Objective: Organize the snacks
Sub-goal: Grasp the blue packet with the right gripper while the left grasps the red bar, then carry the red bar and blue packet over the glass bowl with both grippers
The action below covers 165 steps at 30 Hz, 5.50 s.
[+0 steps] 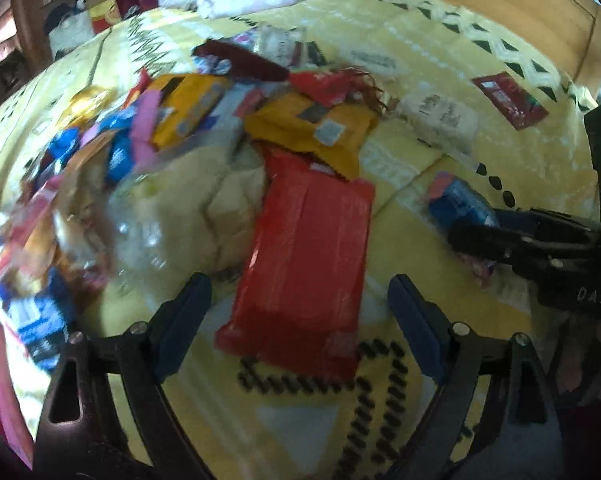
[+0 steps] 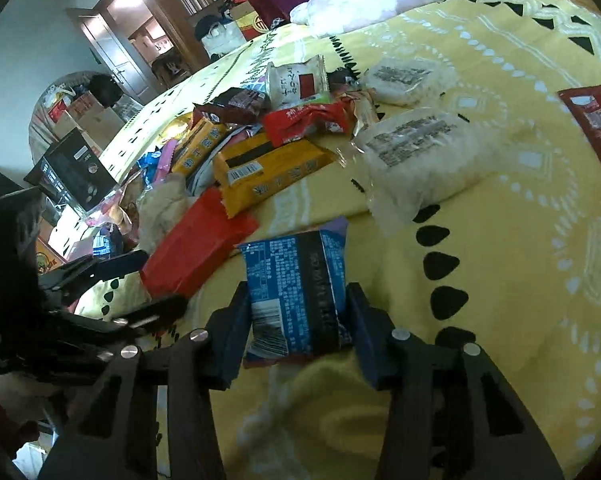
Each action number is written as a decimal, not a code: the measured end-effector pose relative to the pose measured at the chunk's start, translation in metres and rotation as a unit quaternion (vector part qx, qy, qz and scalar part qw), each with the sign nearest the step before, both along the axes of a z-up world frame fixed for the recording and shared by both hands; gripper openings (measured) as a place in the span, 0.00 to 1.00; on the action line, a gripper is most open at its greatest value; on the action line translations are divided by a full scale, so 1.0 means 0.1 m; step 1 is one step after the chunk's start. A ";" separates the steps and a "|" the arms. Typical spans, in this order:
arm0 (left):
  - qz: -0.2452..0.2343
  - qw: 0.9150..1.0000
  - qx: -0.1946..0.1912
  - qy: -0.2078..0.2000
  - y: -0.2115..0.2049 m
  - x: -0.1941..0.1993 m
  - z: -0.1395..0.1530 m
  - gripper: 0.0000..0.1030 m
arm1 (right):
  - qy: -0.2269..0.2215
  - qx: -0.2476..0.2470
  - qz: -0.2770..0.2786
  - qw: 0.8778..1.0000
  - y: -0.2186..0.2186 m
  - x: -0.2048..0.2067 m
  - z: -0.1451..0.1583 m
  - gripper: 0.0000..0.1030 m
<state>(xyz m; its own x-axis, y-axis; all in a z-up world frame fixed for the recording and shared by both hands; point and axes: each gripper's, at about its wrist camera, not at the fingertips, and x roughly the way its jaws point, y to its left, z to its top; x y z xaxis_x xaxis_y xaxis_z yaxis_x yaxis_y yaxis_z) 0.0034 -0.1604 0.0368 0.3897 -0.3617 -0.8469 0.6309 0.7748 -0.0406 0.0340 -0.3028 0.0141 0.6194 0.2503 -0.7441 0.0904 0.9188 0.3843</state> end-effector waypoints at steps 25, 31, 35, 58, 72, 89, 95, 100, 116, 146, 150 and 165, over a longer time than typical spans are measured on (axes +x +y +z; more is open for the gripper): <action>0.073 0.997 -0.014 -0.031 0.42 -0.20 0.39 0.51 | -0.016 -0.010 -0.003 1.000 0.04 0.01 0.03 0.48; 0.126 0.990 -0.029 -0.065 0.74 -0.24 0.76 0.51 | -0.037 -0.012 0.003 0.999 0.10 -0.06 0.29 0.47; 0.171 0.978 -0.046 -0.112 1.11 -0.30 1.16 0.51 | -0.068 -0.024 0.025 0.997 0.29 -0.04 0.64 0.47; 0.509 0.827 -0.048 -0.234 4.14 -0.60 2.18 0.51 | -0.221 0.027 0.294 0.930 3.48 0.84 2.81 0.47; 0.581 0.785 -0.044 -0.210 4.80 -0.81 1.98 0.51 | -0.217 0.031 0.434 0.874 5.41 0.67 2.96 0.47; 0.589 0.781 -0.052 -0.199 5.08 -0.89 1.91 0.51 | -0.197 0.018 0.455 0.868 5.82 0.68 2.81 0.47; 0.590 0.782 -0.053 -0.196 5.12 -0.87 1.89 0.51 | -0.196 0.017 0.457 0.867 5.89 0.68 2.79 0.47; 0.590 0.782 -0.053 -0.195 5.14 -0.87 1.89 0.51 | -0.194 0.015 0.461 0.866 5.96 0.69 2.77 0.47; 0.593 0.780 -0.056 -0.191 5.14 -0.90 1.81 0.51 | -0.188 0.010 0.466 0.864 6.03 0.66 2.69 0.47; 0.598 0.779 -0.062 -0.181 5.14 -0.96 1.75 0.51 | -0.179 0.005 0.473 0.863 6.13 0.66 2.53 0.47; 0.597 0.779 -0.062 -0.182 5.14 -0.96 1.75 0.51 | -0.178 0.004 0.475 0.862 6.13 0.64 2.51 0.47; 0.598 0.779 -0.062 -0.180 5.18 -0.96 1.76 0.51 | -0.174 0.005 0.475 0.863 6.14 0.66 2.51 0.47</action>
<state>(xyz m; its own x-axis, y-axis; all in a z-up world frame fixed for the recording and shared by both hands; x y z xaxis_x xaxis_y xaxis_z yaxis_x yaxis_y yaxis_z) -0.0925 0.3580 0.2131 0.7151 0.3710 -0.5925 -0.5504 0.8214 -0.1499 0.0996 0.3107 0.2653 0.3176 0.7730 -0.5491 -0.8240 0.5116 0.2435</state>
